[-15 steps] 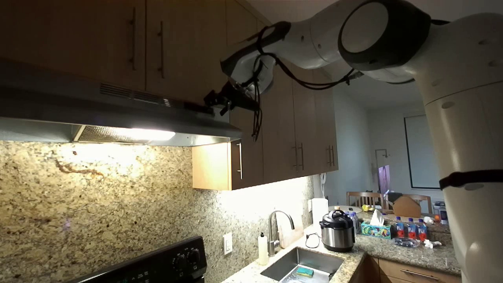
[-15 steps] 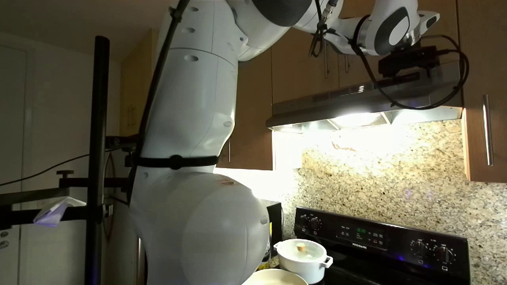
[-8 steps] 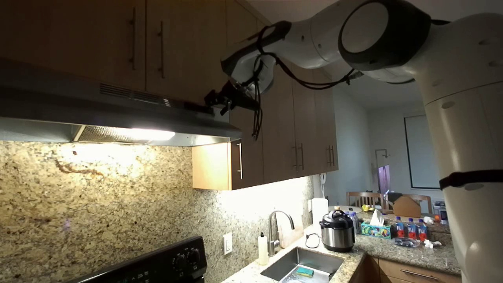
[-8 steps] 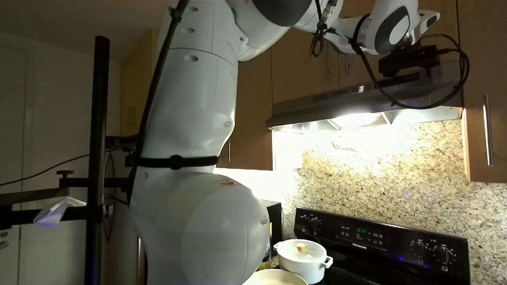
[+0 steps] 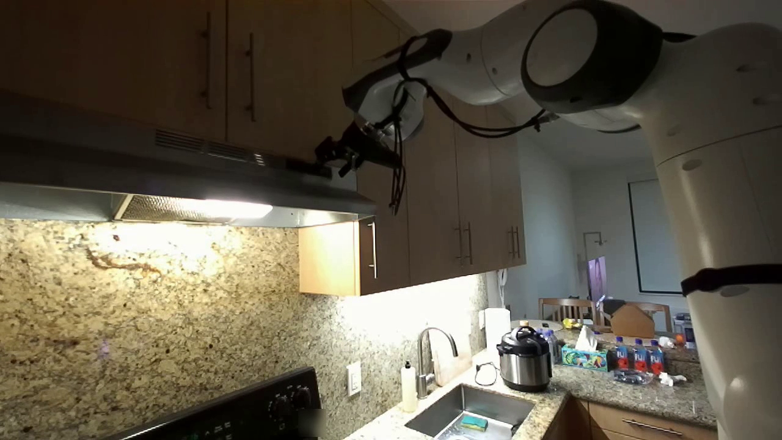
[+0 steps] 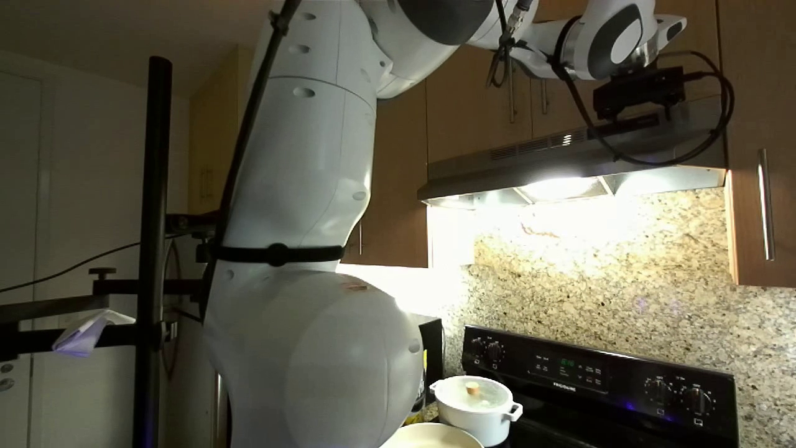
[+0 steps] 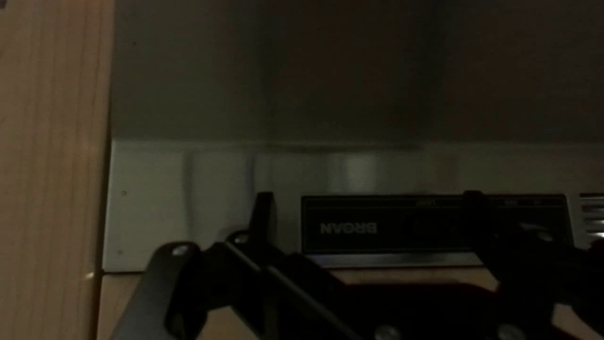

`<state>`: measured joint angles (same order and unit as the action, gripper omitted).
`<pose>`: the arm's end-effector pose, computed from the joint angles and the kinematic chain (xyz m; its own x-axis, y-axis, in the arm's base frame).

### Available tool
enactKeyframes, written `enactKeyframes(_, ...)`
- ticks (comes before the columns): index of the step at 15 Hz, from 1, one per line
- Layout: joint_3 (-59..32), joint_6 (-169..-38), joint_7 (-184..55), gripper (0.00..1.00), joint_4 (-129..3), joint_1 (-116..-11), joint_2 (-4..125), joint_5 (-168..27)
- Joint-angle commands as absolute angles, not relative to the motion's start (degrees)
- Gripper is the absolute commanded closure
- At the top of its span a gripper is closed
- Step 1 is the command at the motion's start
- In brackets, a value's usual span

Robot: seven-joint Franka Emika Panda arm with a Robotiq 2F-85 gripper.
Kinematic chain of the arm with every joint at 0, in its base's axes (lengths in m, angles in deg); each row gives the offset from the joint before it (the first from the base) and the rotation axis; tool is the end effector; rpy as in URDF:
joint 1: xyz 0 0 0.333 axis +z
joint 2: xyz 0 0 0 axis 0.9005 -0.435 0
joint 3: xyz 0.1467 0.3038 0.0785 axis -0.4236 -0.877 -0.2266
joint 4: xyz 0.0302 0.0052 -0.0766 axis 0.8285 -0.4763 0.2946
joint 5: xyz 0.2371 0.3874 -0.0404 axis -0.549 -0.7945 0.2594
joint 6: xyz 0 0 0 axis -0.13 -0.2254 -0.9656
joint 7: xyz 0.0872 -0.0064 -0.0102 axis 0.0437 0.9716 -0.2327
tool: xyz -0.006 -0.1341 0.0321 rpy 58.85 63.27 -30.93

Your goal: Switch off the light above the stove

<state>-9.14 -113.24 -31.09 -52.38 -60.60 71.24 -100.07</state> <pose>0.7223 -0.0503 0.7713 0.4815 0.0829 0.8725 0.2003 -0.9796 -0.0174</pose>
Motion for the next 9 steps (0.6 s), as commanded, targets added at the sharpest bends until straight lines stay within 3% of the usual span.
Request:
enactKeyframes(1, -9.2, -109.8, -28.2, 0.0, -49.0, -61.4, 69.4, -101.8)
enactKeyframes(9, -9.3, -107.5, -27.4, 0.0, -43.9, -62.6, 65.8, -102.3)
